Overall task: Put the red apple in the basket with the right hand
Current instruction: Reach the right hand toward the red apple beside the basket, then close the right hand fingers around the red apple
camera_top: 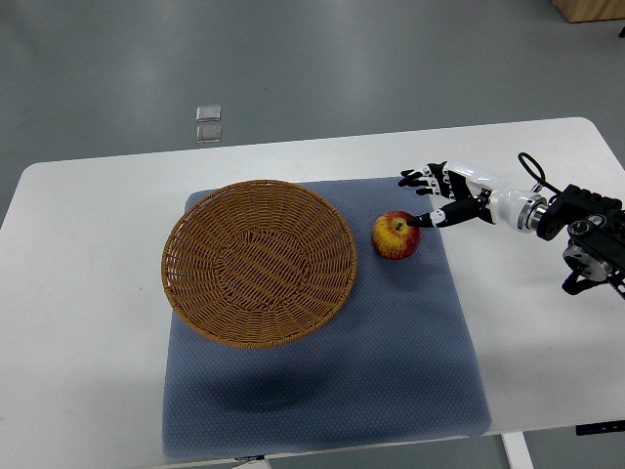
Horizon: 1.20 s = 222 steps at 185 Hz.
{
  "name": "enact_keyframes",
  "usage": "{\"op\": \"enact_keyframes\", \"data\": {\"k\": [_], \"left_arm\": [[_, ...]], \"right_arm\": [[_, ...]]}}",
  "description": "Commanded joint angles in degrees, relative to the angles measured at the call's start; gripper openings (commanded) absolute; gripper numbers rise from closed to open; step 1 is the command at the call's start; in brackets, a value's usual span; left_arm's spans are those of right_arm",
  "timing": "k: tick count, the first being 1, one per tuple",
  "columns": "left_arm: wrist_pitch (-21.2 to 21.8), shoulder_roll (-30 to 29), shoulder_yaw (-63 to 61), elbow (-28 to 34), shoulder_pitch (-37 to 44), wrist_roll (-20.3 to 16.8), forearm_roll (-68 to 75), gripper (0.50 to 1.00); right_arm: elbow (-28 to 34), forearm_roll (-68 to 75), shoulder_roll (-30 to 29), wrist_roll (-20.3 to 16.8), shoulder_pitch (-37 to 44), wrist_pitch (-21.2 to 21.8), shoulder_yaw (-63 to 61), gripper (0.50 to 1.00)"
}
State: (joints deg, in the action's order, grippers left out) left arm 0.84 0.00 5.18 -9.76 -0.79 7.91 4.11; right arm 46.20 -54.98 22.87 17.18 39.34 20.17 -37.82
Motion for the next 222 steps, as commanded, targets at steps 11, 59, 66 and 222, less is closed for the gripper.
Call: {"op": "enact_keyframes", "data": {"k": [11, 59, 66, 222], "left_arm": [[-0.1, 0.0, 0.0, 0.0, 0.0, 0.0, 0.0, 1.0], [0.0, 0.0, 0.0, 0.0, 0.0, 0.0, 0.0, 1.0], [0.0, 0.0, 0.0, 0.0, 0.0, 0.0, 0.0, 1.0], [-0.1, 0.0, 0.0, 0.0, 0.0, 0.0, 0.0, 1.0]], "right_arm": [[0.1, -4.7, -0.1, 0.7, -0.3, 0.0, 0.1, 0.917], [1.1, -9.4, -1.1, 0.7, -0.1, -0.1, 0.1, 0.917], [1.3, -10.0, -1.2, 0.7, 0.0, -0.1, 0.1, 0.915], [1.9, -18.6, -3.3, 0.4, 0.3, -7.5, 4.2, 0.907]]}}
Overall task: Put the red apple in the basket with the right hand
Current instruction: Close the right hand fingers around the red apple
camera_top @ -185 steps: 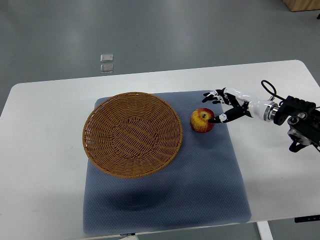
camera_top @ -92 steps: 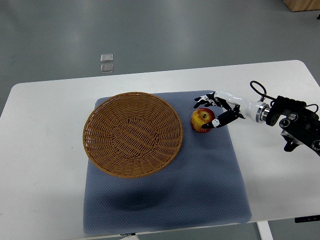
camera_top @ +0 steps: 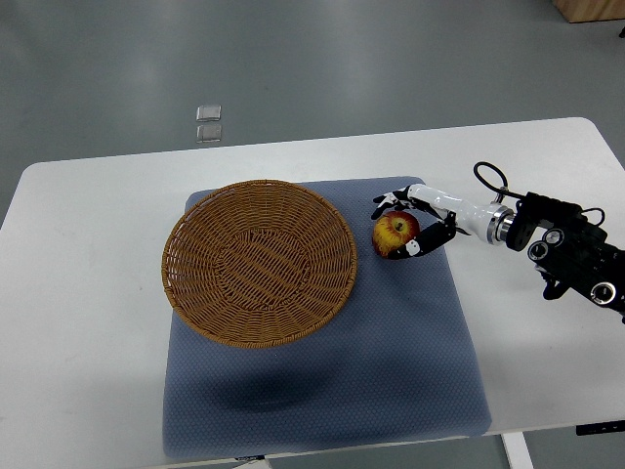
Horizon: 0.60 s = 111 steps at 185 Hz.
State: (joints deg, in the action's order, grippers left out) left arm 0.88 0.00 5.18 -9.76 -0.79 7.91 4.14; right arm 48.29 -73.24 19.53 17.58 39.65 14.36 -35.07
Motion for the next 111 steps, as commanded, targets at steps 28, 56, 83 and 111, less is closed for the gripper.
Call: {"op": "enact_keyframes", "data": {"k": [28, 56, 83, 111], "left_arm": [[0.0, 0.0, 0.0, 0.0, 0.0, 0.0, 0.0, 1.0], [0.0, 0.0, 0.0, 0.0, 0.0, 0.0, 0.0, 1.0], [0.0, 0.0, 0.0, 0.0, 0.0, 0.0, 0.0, 1.0], [-0.1, 0.0, 0.0, 0.0, 0.0, 0.0, 0.0, 1.0]], "right_arm": [[-0.6, -0.8, 0.1, 0.2, 0.1, -3.8, 2.9, 0.862], [-0.6, -0.9, 0.3, 0.3, 0.2, -4.2, 3.1, 0.727], [-0.5, -0.8, 0.5, 1.1, 0.3, -5.8, 2.8, 0.574], [0.0, -0.1, 0.2, 1.7, 2.2, -6.7, 2.5, 0.507]]}}
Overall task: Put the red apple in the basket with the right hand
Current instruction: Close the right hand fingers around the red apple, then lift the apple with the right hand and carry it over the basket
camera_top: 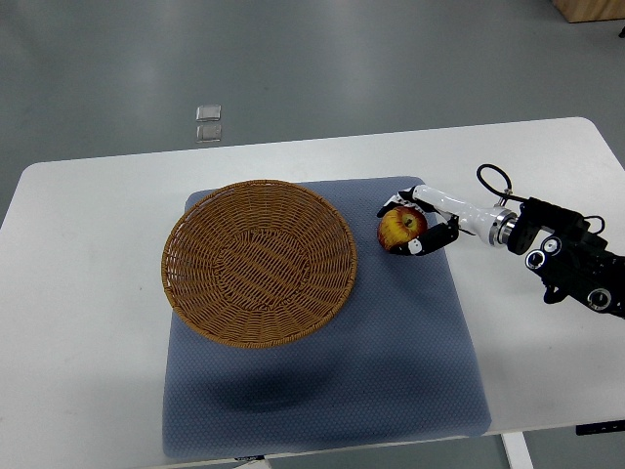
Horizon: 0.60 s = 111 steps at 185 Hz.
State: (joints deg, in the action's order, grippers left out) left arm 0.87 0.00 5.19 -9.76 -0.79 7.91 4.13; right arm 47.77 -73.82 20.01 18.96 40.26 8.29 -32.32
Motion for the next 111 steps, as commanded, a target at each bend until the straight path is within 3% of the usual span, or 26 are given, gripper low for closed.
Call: {"op": "enact_keyframes", "data": {"k": [1, 62, 107, 111], "left_arm": [[-0.1, 0.0, 0.0, 0.0, 0.0, 0.0, 0.0, 1.0], [-0.1, 0.0, 0.0, 0.0, 0.0, 0.0, 0.0, 1.0], [0.0, 0.0, 0.0, 0.0, 0.0, 0.0, 0.0, 1.0], [-0.1, 0.0, 0.0, 0.0, 0.0, 0.0, 0.0, 1.0]], "right_arm": [[0.6, 0.5, -0.2, 0.3, 1.6, -0.6, -0.3, 0.507], [7.6, 0.6, -1.2, 0.2, 8.6, -0.6, 0.3, 0.5], [7.8, 0.0, -8.2, 0.4, 15.3, -0.6, 7.4, 0.5], [7.5, -0.4, -10.9, 0.4, 16.2, -0.6, 9.9, 0.5]]}}
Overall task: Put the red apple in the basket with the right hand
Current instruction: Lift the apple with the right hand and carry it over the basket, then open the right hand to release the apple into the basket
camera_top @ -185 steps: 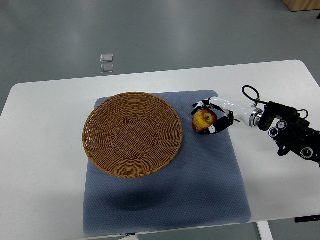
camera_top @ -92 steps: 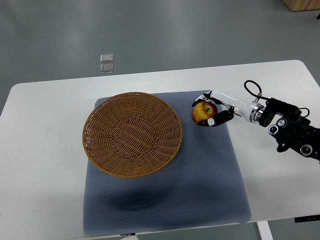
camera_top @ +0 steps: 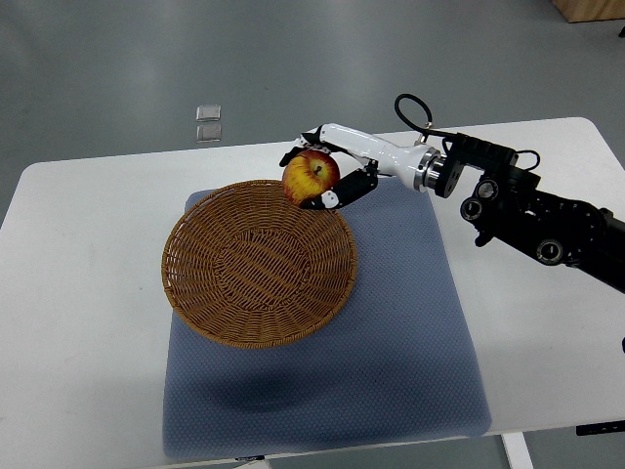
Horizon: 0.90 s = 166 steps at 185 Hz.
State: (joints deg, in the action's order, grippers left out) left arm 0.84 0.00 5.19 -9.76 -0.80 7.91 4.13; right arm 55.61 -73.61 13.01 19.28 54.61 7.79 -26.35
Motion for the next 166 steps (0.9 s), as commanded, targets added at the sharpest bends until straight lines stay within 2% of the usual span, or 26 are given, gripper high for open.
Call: {"op": "enact_keyframes", "data": {"k": [1, 38, 69, 72, 85, 87, 88, 89, 90, 91, 92, 93, 94, 95, 96, 97, 99, 112, 113, 117, 123, 166], "left_arm": [[0.0, 0.0, 0.0, 0.0, 0.0, 0.0, 0.0, 1.0], [0.0, 0.0, 0.0, 0.0, 0.0, 0.0, 0.0, 1.0], [0.0, 0.0, 0.0, 0.0, 0.0, 0.0, 0.0, 1.0], [0.0, 0.0, 0.0, 0.0, 0.0, 0.0, 0.0, 1.0], [0.0, 0.0, 0.0, 0.0, 0.0, 0.0, 0.0, 1.0], [0.0, 0.0, 0.0, 0.0, 0.0, 0.0, 0.0, 1.0], [0.0, 0.0, 0.0, 0.0, 0.0, 0.0, 0.0, 1.0], [0.0, 0.0, 0.0, 0.0, 0.0, 0.0, 0.0, 1.0], [0.0, 0.0, 0.0, 0.0, 0.0, 0.0, 0.0, 1.0], [0.0, 0.0, 0.0, 0.0, 0.0, 0.0, 0.0, 1.0], [0.0, 0.0, 0.0, 0.0, 0.0, 0.0, 0.0, 1.0], [0.0, 0.0, 0.0, 0.0, 0.0, 0.0, 0.0, 1.0], [0.0, 0.0, 0.0, 0.0, 0.0, 0.0, 0.0, 1.0], [0.0, 0.0, 0.0, 0.0, 0.0, 0.0, 0.0, 1.0], [0.0, 0.0, 0.0, 0.0, 0.0, 0.0, 0.0, 1.0], [0.0, 0.0, 0.0, 0.0, 0.0, 0.0, 0.0, 1.0], [0.0, 0.0, 0.0, 0.0, 0.0, 0.0, 0.0, 1.0], [0.0, 0.0, 0.0, 0.0, 0.0, 0.0, 0.0, 1.0], [0.0, 0.0, 0.0, 0.0, 0.0, 0.0, 0.0, 1.0], [0.0, 0.0, 0.0, 0.0, 0.0, 0.0, 0.0, 1.0], [0.0, 0.0, 0.0, 0.0, 0.0, 0.0, -0.1, 1.0], [0.0, 0.0, 0.0, 0.0, 0.0, 0.0, 0.0, 1.0]], "right_arm": [[-0.4, -0.7, -4.2, 0.1, 1.9, -0.1, 4.3, 0.5], [-4.4, -2.1, -11.3, 0.1, 2.5, -0.1, 9.6, 0.5], [-7.0, -4.6, -12.9, 0.1, 2.2, -0.6, 11.7, 0.5], [-7.9, -5.4, -13.0, 0.0, 1.7, -2.2, 12.2, 0.5], [-8.0, -5.4, -13.0, -0.1, 1.6, -2.4, 12.2, 0.5], [-8.1, -5.4, -13.0, -0.1, 1.4, -3.2, 12.1, 0.515], [-8.1, -5.4, -13.0, -0.2, 1.3, -3.4, 12.1, 0.559], [-8.1, -5.4, -13.0, -0.2, 1.3, -3.4, 12.1, 0.56], [-8.1, -5.3, -13.0, -0.2, 1.2, -3.7, 12.1, 0.598], [-8.1, -5.3, -13.0, -0.2, 1.2, -3.7, 12.1, 0.599], [-8.1, -5.3, -13.0, -0.2, 1.2, -3.8, 12.0, 0.633], [-8.1, -5.3, -13.0, -0.2, 1.2, -3.8, 12.0, 0.633], [-8.1, -5.2, -13.0, -0.2, 1.1, -4.1, 12.0, 0.666], [-8.1, -5.2, -13.0, -0.2, 1.1, -4.1, 12.0, 0.666], [-8.1, -5.2, -13.0, -0.1, 1.1, -4.3, 12.0, 0.696], [-8.1, -5.2, -13.0, -0.1, 1.1, -4.3, 12.0, 0.697], [-8.1, -5.0, -13.0, -0.2, 0.9, -4.6, 12.0, 0.75], [-8.1, -5.0, -13.0, -0.2, 0.8, -4.6, 12.0, 0.836], [-8.1, -4.9, -13.0, -0.2, 0.8, -4.5, 12.0, 0.858], [-8.0, -4.8, -13.0, -0.2, 0.8, -4.4, 12.0, 0.897], [-7.9, -4.7, -13.0, -0.2, 0.8, -4.4, 12.0, 0.911], [-6.2, -4.2, -11.1, 0.0, 0.7, -4.4, 11.1, 0.921]]}}
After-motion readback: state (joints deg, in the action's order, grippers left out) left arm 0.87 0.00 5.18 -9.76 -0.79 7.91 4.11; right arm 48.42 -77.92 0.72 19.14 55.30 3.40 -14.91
